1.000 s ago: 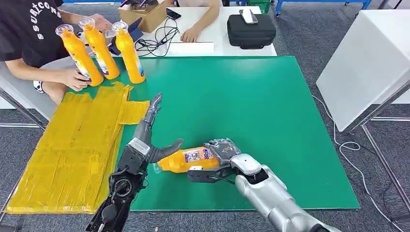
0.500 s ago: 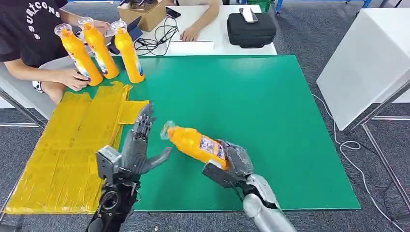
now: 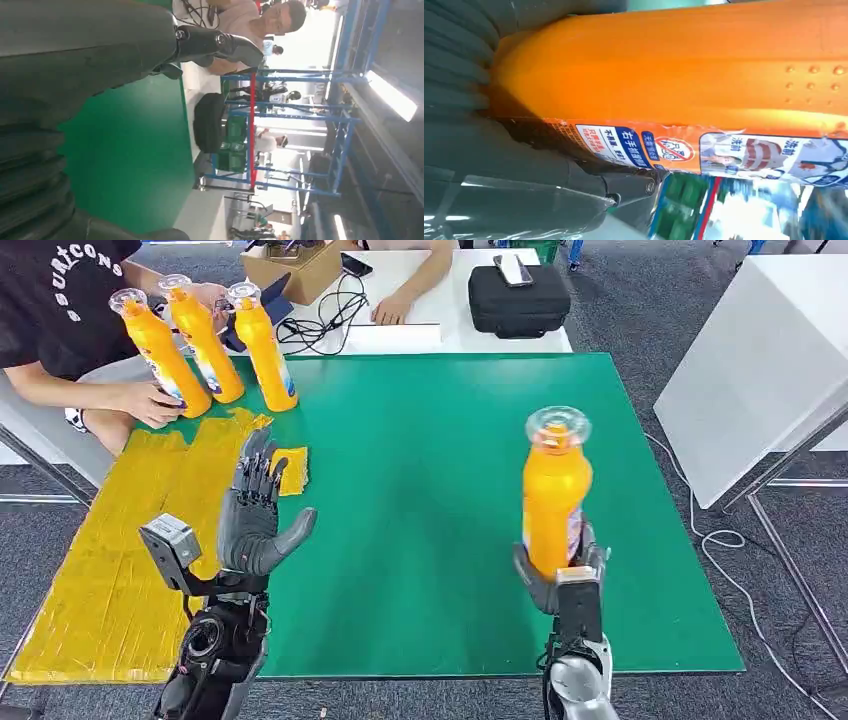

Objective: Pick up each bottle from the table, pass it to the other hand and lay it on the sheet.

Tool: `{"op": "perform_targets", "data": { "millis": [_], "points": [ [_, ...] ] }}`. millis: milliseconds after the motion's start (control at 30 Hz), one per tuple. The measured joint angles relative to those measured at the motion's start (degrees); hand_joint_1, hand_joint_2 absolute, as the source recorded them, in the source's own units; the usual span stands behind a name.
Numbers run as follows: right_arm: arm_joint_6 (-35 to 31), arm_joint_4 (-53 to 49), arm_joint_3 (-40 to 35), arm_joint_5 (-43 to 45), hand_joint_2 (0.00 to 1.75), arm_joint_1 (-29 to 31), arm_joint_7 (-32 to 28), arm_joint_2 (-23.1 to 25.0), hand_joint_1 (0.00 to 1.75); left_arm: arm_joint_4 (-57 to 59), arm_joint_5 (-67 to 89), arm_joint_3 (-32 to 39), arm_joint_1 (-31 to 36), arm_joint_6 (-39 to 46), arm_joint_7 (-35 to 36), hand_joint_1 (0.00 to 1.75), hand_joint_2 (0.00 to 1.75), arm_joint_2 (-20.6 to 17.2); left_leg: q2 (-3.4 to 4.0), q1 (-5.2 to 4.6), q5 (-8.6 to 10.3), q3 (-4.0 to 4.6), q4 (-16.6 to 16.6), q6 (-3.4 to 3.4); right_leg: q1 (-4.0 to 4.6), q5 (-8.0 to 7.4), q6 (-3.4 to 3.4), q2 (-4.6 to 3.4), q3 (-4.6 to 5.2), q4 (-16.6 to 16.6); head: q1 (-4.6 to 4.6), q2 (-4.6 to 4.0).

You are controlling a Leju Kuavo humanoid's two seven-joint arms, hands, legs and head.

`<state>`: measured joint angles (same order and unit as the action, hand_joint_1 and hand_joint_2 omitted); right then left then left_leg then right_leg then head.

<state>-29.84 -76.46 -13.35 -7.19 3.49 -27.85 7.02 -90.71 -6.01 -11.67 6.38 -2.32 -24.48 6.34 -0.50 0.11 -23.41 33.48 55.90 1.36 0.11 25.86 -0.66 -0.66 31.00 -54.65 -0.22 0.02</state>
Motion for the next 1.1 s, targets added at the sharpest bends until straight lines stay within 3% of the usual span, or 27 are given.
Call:
{"op": "perform_targets", "data": {
  "millis": [267, 633, 1100],
  "points": [
    [0.2, -0.65, 1.61, 2.77, 1.75, 0.19, -4.37, 1.77, 1.75, 0.68, 0.46, -0.42, 0.92, -0.83, 0.92, 0.0, 1.75, -0.09, 0.0, 0.01, 0.01, -0.01, 0.0, 0.0, 0.03, 0.0, 0.0, 0.0, 0.0, -0.01, -0.02, 0.0],
    [3.52, 2.3, -2.04, 4.32, 1.75, 4.31, -7.43, 3.69, 1.75, 1.03, 0.88, -7.48, 5.48, -6.12, 1.51, 0.0, 1.75, -0.11, 0.0, 0.0, 0.01, 0.01, 0.0, 0.0, 0.03, 0.0, 0.0, 0.01, -0.01, -0.02, -0.02, 0.0],
    [8.64, 9.95, -15.39, -2.7, 1.75, 12.94, -7.32, 5.27, 1.75, 1.27, 2.41, -10.82, 8.19, -6.82, 2.05, 0.0, 1.75, -0.79, 0.01, 0.03, 0.02, 0.02, 0.0, -0.01, 0.06, 0.0, 0.0, -0.01, 0.04, -0.03, -0.02, 0.0]
  ]
}}
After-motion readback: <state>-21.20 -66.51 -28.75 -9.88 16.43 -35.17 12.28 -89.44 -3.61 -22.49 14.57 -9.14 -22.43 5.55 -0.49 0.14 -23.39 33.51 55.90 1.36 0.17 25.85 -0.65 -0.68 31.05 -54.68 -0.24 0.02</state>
